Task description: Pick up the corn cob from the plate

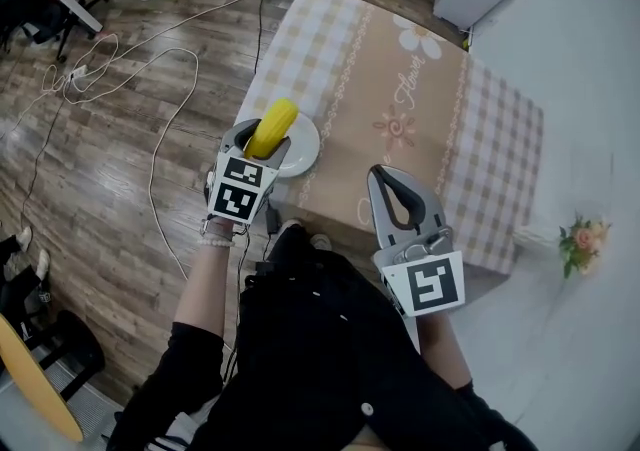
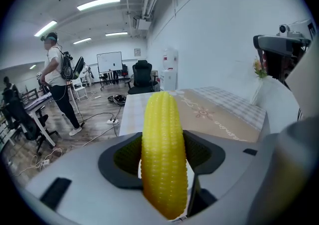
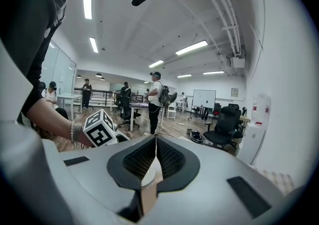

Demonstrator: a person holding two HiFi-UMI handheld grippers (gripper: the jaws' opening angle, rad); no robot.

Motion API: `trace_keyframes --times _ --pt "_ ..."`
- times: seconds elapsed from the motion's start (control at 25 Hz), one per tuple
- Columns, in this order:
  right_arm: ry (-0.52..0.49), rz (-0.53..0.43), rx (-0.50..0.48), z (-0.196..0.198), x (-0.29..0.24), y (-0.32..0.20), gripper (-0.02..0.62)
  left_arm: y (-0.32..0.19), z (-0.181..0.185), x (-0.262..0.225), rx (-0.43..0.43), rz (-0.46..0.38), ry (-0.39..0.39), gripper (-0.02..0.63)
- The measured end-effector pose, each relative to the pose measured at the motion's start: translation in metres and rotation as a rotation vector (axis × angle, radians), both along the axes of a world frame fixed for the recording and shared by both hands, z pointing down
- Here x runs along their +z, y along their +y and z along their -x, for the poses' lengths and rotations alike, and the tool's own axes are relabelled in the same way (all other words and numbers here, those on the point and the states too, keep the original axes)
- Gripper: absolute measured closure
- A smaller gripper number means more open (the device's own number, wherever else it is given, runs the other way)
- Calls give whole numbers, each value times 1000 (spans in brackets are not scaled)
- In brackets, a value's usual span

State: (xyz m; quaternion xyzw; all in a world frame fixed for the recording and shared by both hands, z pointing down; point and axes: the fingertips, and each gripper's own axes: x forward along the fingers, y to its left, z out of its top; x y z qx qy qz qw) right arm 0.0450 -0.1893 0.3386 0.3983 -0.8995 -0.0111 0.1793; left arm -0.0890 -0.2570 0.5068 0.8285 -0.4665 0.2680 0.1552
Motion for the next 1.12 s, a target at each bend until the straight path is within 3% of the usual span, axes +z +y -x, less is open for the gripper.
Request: trace_keyframes --times 1.12 --pt "-60 -78 -123 29 -23 -7 552 55 12 -140 -81 -232 24 348"
